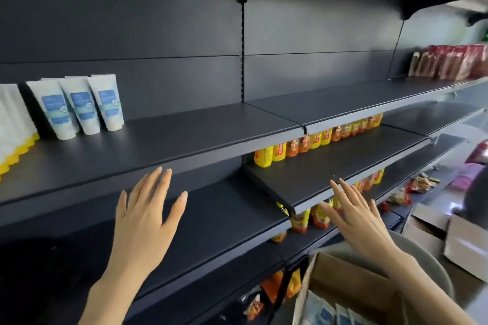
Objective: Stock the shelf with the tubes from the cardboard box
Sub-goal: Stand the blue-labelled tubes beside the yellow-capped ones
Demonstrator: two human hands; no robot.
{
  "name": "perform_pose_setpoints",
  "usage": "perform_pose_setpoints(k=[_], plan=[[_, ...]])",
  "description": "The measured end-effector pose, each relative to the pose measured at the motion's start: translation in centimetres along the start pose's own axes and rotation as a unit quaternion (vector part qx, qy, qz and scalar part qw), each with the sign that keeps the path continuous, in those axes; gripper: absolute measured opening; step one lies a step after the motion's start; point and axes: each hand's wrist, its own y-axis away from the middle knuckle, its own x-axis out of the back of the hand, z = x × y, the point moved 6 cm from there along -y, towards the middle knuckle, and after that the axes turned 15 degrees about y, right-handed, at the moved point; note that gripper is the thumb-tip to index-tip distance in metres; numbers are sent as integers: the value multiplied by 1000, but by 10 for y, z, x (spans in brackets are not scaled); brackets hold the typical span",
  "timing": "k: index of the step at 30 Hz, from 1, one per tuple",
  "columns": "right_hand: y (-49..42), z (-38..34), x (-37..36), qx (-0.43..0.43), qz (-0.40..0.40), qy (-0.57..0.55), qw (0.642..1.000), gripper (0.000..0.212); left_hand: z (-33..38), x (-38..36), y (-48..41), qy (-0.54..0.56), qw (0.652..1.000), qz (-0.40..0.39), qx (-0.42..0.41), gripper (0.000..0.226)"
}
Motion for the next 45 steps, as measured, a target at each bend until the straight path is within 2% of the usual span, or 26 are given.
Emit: perform_pose_setpoints(k=[5,8,15,18,24,30,34,38,42,45], plan=[[6,65,-32,-29,-16,-43,999,72,42,-63,14,28,999,-47,3,81],[19,94,-60,-41,-46,-28,998,63,61,-100,21,48,996,-81,-5,77],[66,146,-130,-153,-120,-118,974,73,90,-197,27,78,976,-204,-14,75],[86,156,-166,-201,-153,-128,959,69,93,-240,36,92,960,-264,-9,65],[122,151,-239,-250,-228,-149,929,68,75,-328,69,80,921,-381,10,61],[131,134,-300,-299,-191,-197,914,60,42,-397,104,36,863,-504,17,66],[129,115,-347,-318,-184,-187,911,61,23,-426,113,27,845,-534,0,67],[127,105,-404,-343,-215,-187,895,63,15,-458,121,41,834,-551,-13,69],[117,122,-450,-422,-199,-254,847,60,13,-490,127,65,832,-551,-20,67],[102,144,-474,-463,-165,-270,828,56,4,-509,127,85,837,-541,-5,65]])
